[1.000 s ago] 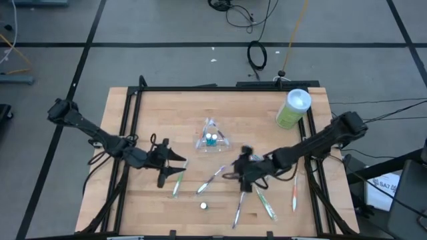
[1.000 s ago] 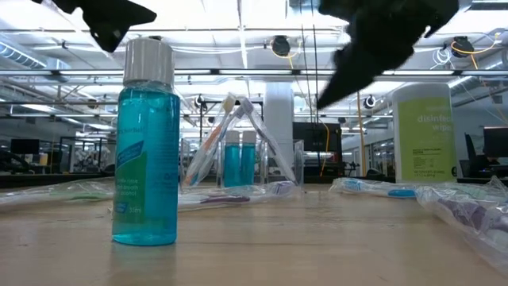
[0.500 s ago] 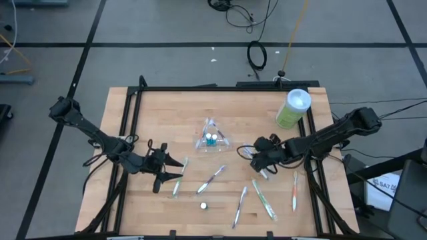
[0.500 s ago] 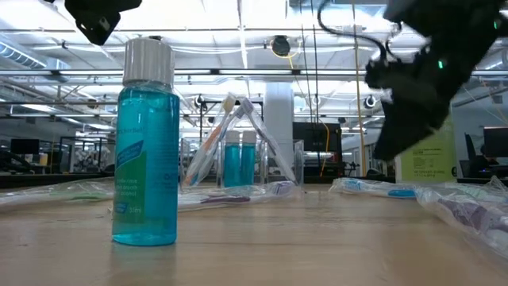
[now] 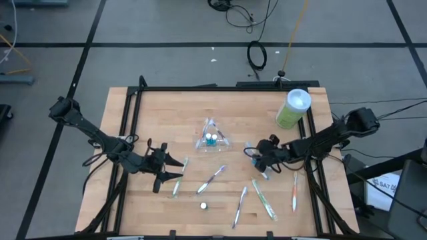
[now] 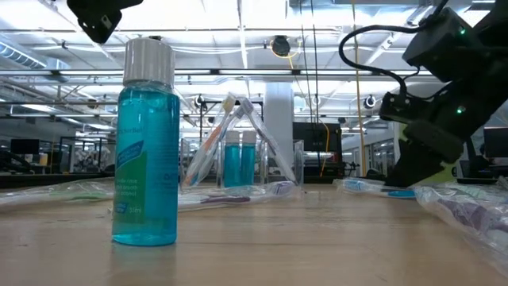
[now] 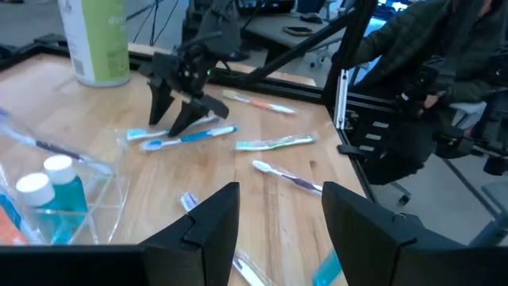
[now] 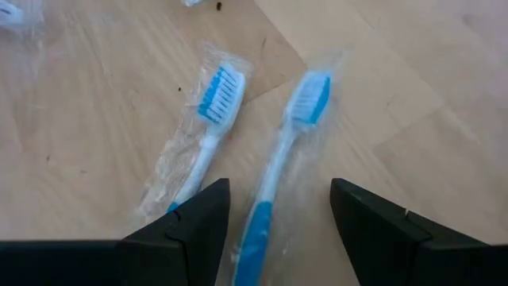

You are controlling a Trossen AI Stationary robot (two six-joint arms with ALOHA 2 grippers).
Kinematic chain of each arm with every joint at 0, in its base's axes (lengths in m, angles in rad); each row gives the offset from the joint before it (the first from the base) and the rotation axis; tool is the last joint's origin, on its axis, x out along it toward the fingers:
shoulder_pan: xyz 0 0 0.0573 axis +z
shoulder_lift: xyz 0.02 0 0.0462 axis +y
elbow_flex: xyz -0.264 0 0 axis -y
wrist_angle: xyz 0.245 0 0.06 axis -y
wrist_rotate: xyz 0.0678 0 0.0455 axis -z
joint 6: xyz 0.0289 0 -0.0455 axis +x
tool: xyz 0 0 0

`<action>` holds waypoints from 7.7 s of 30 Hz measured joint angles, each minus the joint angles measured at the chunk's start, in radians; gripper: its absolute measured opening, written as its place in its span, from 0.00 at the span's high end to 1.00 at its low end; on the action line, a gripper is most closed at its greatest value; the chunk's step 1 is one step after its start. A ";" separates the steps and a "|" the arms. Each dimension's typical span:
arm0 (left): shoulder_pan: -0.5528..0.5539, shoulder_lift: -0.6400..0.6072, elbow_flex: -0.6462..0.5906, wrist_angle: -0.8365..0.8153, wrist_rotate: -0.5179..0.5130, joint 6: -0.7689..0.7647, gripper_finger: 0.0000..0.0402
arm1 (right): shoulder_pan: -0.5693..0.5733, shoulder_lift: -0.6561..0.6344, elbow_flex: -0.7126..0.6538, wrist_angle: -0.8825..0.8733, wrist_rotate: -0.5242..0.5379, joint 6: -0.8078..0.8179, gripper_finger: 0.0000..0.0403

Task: Pick & Place toothbrushing station
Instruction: Put the right blue toothbrush into the transparent organizer, then put the top green toothbrush into the transparent organizer

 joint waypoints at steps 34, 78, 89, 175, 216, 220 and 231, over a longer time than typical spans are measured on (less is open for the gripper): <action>0.002 0.000 0.000 -0.008 0.000 0.127 0.53 | -0.167 0.035 -0.002 0.315 0.122 -0.216 0.97; 0.192 0.000 0.000 -0.007 -0.019 0.134 0.53 | -0.281 0.600 0.349 1.499 -0.223 -0.720 0.99; 0.192 0.000 0.000 -0.009 -0.016 0.148 0.53 | -0.268 0.646 0.299 1.501 -0.030 -0.666 0.99; 0.154 0.352 0.000 -0.420 0.166 -0.756 0.53 | -0.070 -0.376 0.085 -0.069 -0.071 -0.335 0.51; 0.230 0.434 0.000 -0.284 0.114 -0.696 0.53 | -0.096 -0.376 0.085 0.140 -0.070 -0.406 0.51; 0.231 0.477 0.001 -0.231 0.095 -0.678 0.53 | -0.096 -0.375 0.085 0.140 -0.070 -0.406 0.51; 0.229 0.579 0.005 -0.216 0.078 -0.682 0.53 | -0.096 -0.375 0.085 0.140 -0.069 -0.409 0.51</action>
